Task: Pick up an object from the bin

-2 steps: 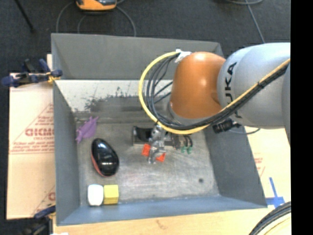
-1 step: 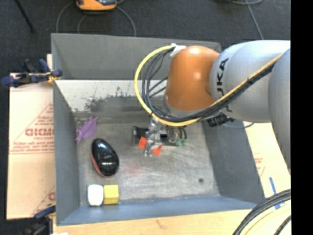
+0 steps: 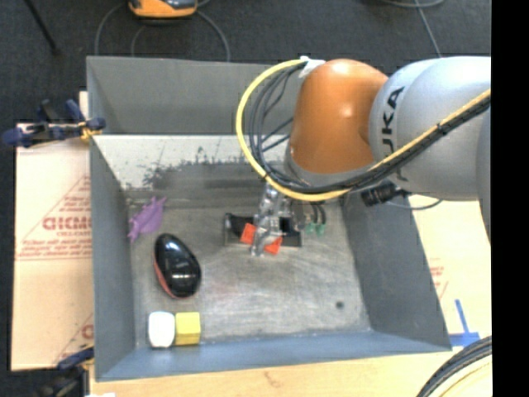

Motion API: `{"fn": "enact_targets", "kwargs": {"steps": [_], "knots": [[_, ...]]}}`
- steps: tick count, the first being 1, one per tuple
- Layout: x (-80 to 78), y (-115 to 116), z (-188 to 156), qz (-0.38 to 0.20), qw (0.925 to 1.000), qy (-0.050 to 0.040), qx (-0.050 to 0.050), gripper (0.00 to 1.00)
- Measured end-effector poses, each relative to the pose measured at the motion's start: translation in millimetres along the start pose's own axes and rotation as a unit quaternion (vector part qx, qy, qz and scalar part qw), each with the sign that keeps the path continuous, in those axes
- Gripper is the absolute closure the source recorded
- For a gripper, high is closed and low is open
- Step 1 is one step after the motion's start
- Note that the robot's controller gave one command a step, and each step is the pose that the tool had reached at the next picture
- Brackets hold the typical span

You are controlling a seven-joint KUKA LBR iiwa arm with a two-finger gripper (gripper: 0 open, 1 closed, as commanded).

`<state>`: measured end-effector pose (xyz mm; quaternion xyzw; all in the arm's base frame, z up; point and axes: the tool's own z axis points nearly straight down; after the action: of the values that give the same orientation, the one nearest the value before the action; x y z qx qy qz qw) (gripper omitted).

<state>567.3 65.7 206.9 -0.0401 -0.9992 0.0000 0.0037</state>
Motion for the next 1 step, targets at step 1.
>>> {"fn": "enact_targets", "kwargs": {"steps": [1], "knots": [[-3.1,9.5,-64.6,0.004,1.0000,-0.0043,0.000,1.00]]}}
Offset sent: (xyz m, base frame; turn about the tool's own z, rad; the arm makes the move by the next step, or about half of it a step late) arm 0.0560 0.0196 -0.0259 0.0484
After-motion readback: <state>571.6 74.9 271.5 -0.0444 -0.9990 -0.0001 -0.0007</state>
